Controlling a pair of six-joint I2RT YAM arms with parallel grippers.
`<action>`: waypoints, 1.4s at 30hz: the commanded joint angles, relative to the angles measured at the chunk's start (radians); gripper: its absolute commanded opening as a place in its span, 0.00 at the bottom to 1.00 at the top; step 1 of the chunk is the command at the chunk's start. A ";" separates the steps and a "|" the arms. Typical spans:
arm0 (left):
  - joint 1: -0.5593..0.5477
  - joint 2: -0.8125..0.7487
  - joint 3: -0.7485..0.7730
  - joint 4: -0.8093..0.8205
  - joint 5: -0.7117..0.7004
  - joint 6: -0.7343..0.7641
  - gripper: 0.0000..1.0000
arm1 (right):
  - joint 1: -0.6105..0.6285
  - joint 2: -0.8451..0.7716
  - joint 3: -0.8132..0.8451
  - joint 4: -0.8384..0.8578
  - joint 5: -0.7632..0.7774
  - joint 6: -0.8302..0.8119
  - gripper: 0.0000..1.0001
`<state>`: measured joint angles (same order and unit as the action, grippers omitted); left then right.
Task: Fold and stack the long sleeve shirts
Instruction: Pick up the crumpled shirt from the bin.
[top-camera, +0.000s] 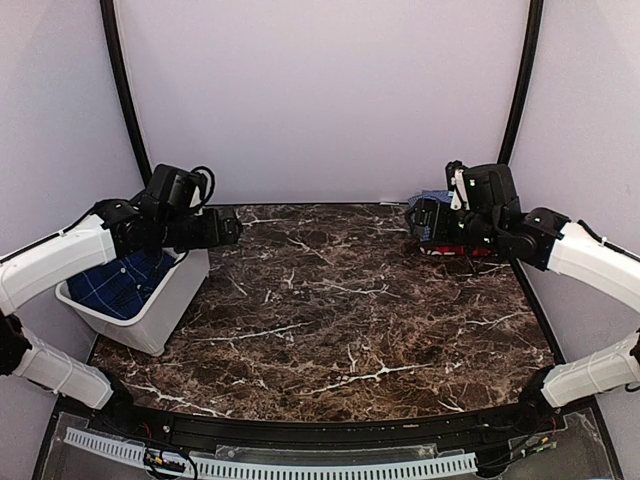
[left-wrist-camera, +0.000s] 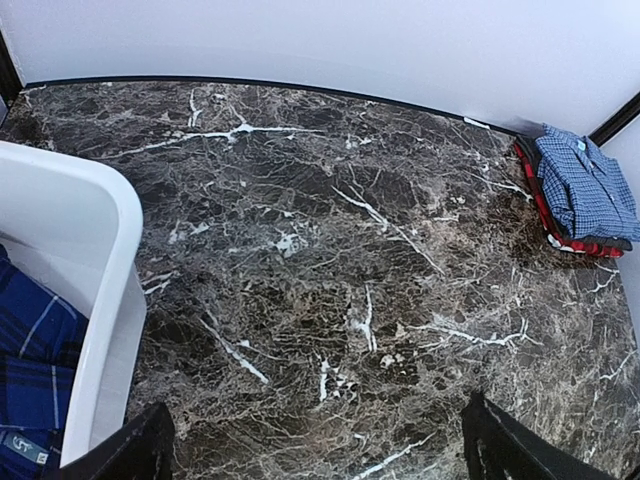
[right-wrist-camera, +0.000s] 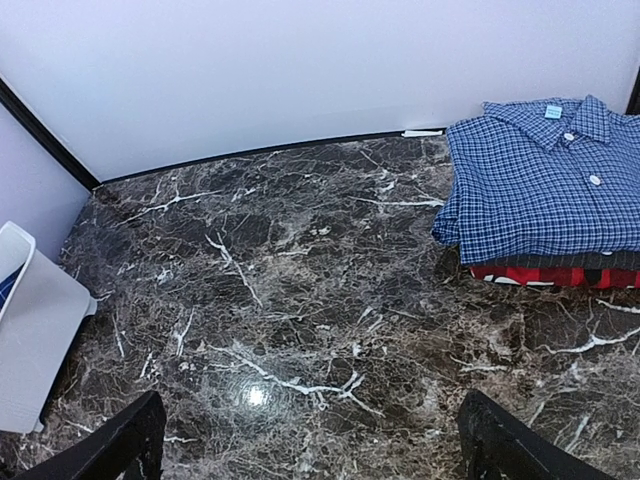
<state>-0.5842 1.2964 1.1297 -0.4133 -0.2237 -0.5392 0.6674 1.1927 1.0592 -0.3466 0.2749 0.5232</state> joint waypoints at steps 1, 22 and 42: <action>0.022 -0.064 -0.009 -0.059 -0.077 -0.018 0.99 | -0.005 -0.027 0.005 0.004 0.049 -0.019 0.99; 0.537 0.093 -0.042 -0.171 -0.102 -0.172 0.99 | -0.004 -0.064 -0.039 0.200 -0.057 -0.170 0.99; 0.655 0.361 -0.075 -0.018 -0.049 -0.179 0.13 | -0.005 -0.132 -0.099 0.262 -0.084 -0.177 0.99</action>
<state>0.0620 1.6634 1.0679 -0.4564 -0.3046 -0.7368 0.6674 1.0901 0.9741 -0.1474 0.1986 0.3519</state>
